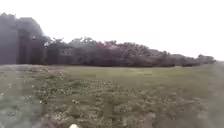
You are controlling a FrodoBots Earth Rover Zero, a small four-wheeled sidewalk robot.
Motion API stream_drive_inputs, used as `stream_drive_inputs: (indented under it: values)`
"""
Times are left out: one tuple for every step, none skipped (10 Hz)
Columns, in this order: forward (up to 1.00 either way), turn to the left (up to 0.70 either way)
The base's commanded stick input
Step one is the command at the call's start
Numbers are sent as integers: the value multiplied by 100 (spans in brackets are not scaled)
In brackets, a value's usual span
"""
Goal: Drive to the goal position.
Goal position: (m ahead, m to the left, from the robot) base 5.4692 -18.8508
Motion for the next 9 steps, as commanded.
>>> stream_drive_inputs:
  values:
    - [-100,0]
    - [-100,0]
    - [-100,0]
    - [-100,0]
    - [-100,0]
    - [-100,0]
    - [-100,0]
    - [-100,0]
    - [-100,0]
